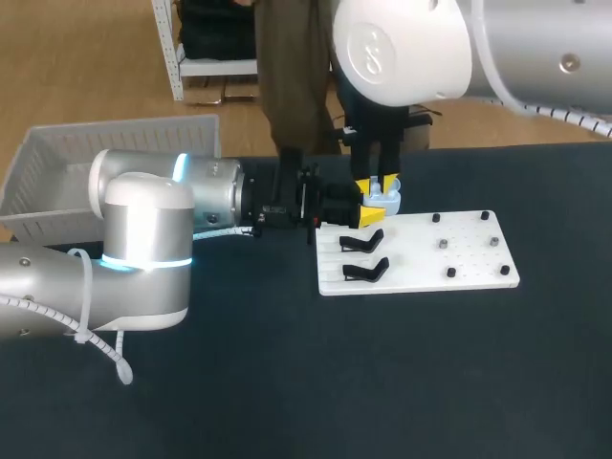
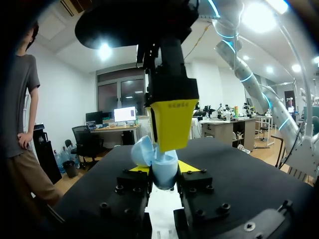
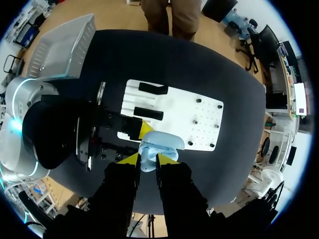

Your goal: Pick up each earbud case from the left stands, insert the matching earbuds, close the lid, and place the case in the box.

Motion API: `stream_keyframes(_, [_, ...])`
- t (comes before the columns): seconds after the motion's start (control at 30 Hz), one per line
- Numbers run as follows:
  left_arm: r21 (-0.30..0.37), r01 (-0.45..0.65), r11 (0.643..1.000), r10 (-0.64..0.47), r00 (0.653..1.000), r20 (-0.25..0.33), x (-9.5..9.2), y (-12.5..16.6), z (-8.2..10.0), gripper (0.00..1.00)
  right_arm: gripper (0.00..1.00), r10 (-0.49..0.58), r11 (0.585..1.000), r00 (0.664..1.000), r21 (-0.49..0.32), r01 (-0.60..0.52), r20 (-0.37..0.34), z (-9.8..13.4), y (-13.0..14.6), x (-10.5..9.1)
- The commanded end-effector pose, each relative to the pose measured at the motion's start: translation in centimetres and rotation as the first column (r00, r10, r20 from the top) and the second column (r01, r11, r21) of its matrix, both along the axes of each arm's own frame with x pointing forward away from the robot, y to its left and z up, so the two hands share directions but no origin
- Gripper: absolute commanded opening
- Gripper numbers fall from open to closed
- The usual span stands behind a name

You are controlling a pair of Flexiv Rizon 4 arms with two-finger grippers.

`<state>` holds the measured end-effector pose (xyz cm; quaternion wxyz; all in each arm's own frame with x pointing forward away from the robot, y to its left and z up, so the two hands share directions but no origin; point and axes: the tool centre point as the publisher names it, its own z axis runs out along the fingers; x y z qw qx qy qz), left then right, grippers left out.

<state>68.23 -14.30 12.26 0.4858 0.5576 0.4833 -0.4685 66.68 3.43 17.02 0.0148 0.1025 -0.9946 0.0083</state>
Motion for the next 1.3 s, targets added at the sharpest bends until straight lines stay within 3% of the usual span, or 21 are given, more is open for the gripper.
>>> stream_keyframes(0.03, [-0.005, -0.006, 1.0, 0.006, 1.0, 0.004, -0.1, 0.0, -0.1, 0.0, 0.0, 0.002, 1.0, 1.0, -0.005, -0.002, -0.005, -0.2, 0.2, 0.1])
stream_keyframes(0.5, [-0.005, -0.006, 1.0, 0.006, 1.0, 0.004, -0.1, 0.0, -0.1, 0.0, 0.0, 0.017, 1.0, 1.0, -0.008, -0.017, -0.007, -0.5, 0.3, 0.1])
stream_keyframes(0.53, [-0.005, -0.006, 1.0, 0.006, 1.0, 0.004, -0.1, 0.0, -0.1, 0.0, 0.03, 0.016, 1.0, 1.0, -0.009, -0.017, -0.008, -0.6, 0.3, 0.1])
stream_keyframes(0.67, [-0.005, -0.006, 1.0, 0.006, 1.0, 0.004, -0.1, 0.0, -0.1, 0.0, 0.4, 0.015, 1.0, 1.0, -0.009, -0.015, -0.01, -0.6, 0.3, 0.1])
stream_keyframes(0.7, [-0.005, -0.006, 1.0, 0.006, 1.0, 0.004, -0.1, 0.0, -0.1, 0.0, 0.45, 0.015, 1.0, 1.0, -0.009, -0.015, -0.011, -0.6, 0.2, 0.1])
stream_keyframes(0.9, [-0.005, -0.006, 1.0, 0.006, 1.0, 0.004, -0.1, 0.0, -0.1, 0.0, 0.66, 0.004, 1.0, 1.0, 0.006, -0.004, 0.0, 0.3, -0.1, -0.3])
stream_keyframes(1.03, [-0.005, -0.006, 1.0, 0.006, 1.0, 0.004, -0.1, 0.0, -0.1, 0.0, 0.73, -0.021, 0.999, 1.0, 0.047, 0.021, 0.01, 1.4, -0.5, -0.4])
stream_keyframes(1.17, [-0.005, -0.006, 1.0, 0.006, 1.0, 0.004, -0.1, 0.0, -0.1, 0.0, 0.78, -0.105, 0.991, 0.994, 0.083, 0.102, 0.032, 2.2, -1.7, 1.1])
stream_keyframes(1.3, [-0.005, -0.006, 1.0, 0.006, 1.0, 0.004, -0.1, 0.0, -0.1, 0.0, 0.98, -0.245, 0.96, 0.969, 0.15, 0.237, 0.036, 2.3, -3.4, 3.4])
